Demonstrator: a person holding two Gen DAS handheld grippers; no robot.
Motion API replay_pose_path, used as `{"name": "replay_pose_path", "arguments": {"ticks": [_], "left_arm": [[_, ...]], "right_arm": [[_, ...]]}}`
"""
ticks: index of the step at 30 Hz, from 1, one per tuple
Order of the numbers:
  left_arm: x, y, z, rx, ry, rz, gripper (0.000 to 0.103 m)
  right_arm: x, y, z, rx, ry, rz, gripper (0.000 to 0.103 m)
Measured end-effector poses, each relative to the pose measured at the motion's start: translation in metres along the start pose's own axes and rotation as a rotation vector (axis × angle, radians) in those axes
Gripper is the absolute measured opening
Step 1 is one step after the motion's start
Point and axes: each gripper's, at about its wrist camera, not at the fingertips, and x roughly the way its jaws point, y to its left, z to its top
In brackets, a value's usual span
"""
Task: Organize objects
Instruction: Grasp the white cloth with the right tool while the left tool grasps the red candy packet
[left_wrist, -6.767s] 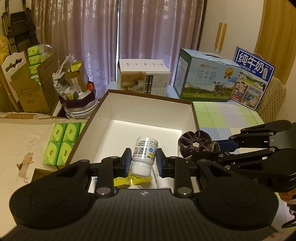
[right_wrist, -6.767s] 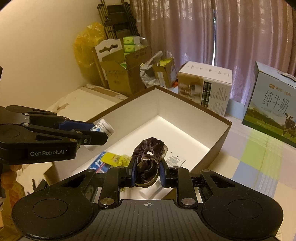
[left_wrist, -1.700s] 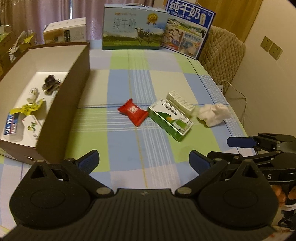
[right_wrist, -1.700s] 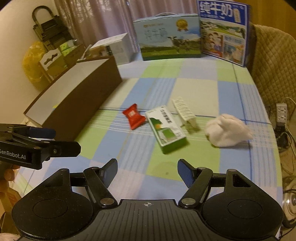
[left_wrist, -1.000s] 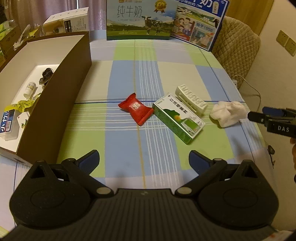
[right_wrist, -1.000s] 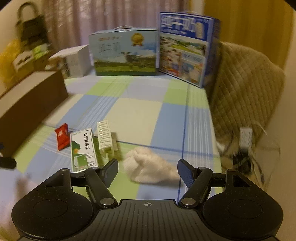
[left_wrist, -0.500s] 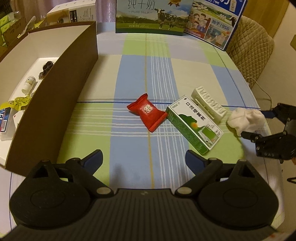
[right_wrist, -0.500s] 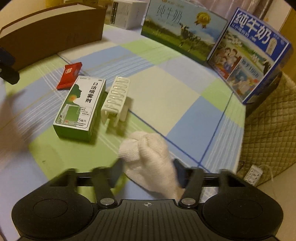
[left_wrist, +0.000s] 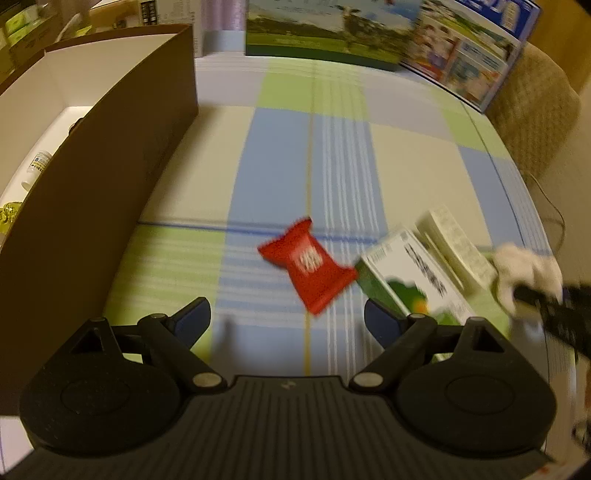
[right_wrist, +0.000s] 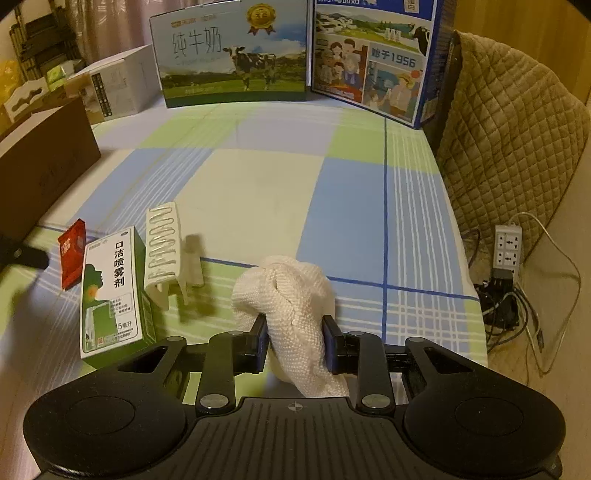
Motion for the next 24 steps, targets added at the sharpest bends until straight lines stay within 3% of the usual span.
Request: {"name": "replay_pose_path", "arguments": {"ticks": [7,12,18,20,24], "left_arm": [[0.032,0.001,0.027,-0.032,-0.001,0.041,0.088],[0.050,0.005,0.030,-0.028,0.036,0.040,0.078],[0.050,0.014,0.023,-0.004,0.038,0.018,0.058],[0.048,0.015,0.021,0.016,0.028,0.007,0.042],[0.046,0.014,0.020,0.049,0.028,-0.017,0.026]], "right_arm": [[-0.001,-0.004,-0.001,0.028,0.004,0.013,0.027],[0.000,-0.004,-0.001,0.031,0.006,0.017,0.027],[0.002,-0.004,0.000,0.028,0.010,0.019,0.027],[0.003,-0.004,0.000,0.026,0.011,0.020,0.027],[0.003,-0.004,0.000,0.028,0.010,0.021,0.027]]}}
